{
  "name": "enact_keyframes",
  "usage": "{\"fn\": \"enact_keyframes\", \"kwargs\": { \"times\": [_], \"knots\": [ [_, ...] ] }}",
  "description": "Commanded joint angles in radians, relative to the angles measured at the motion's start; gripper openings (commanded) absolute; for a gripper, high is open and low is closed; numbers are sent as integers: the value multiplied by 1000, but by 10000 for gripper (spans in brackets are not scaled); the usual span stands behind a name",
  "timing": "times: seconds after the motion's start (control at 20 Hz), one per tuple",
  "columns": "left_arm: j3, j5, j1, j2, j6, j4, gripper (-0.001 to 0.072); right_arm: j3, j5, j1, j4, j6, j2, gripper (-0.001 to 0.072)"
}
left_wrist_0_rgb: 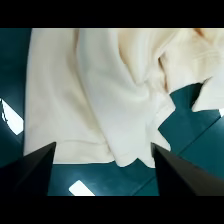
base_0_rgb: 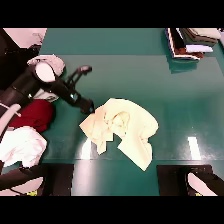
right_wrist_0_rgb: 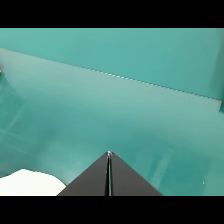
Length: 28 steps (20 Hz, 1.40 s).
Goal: Fold the shirts.
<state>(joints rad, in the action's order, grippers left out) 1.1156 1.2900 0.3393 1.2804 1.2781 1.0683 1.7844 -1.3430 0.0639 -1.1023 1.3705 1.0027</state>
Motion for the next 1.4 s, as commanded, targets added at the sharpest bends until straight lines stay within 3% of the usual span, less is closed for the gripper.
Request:
{"fn": "enact_keyframes", "kwargs": {
  "times": [0.0, 0.3, 0.35, 0.45, 0.5, 0.65, 0.8, 1.0, 1.05, 1.1, 1.15, 1.35],
  "knots": [
    [-233, -135, 18, -19, -39, -97, 710, 1, -3, 1, 0, 0, 0, 15],
    [-298, -244, 85, -19, -75, -137, 708, 1, -2, 1, 0, 0, 2, 15],
    [-298, -250, 92, -19, -75, -136, 551, 1, -2, 1, 0, 0, 2, 15],
    [-298, -264, 91, -19, -73, -137, 161, 2, -6, 1, 0, 0, 2, 16],
    [-291, -259, 89, -19, -74, -136, 28, 1, -12, 1, 0, 0, 2, 16],
    [-173, -121, 54, -40, -69, -93, 22, 1, -67, 1, -13, 0, 2, 16],
    [9, -11, -14, -128, -74, -35, 23, -41, -209, 1, -88, 2, -4, 15],
    [138, 19, -62, -209, -74, -27, 23, -369, -237, 1, -101, 2, -63, 20],
    [138, 24, -61, -209, -74, -28, 23, -487, -205, 1, -95, 2, -76, 156],
    [130, 28, -62, -208, -74, -26, 23, -600, -164, 1, -87, 2, -82, 451],
    [121, 26, -62, -208, -75, -14, 23, -718, -121, 0, -72, 2, -83, 619],
    [111, 26, -62, -208, -74, 78, 23, -1025, 13, 1, -24, -3, -8, 576]
  ]
}}
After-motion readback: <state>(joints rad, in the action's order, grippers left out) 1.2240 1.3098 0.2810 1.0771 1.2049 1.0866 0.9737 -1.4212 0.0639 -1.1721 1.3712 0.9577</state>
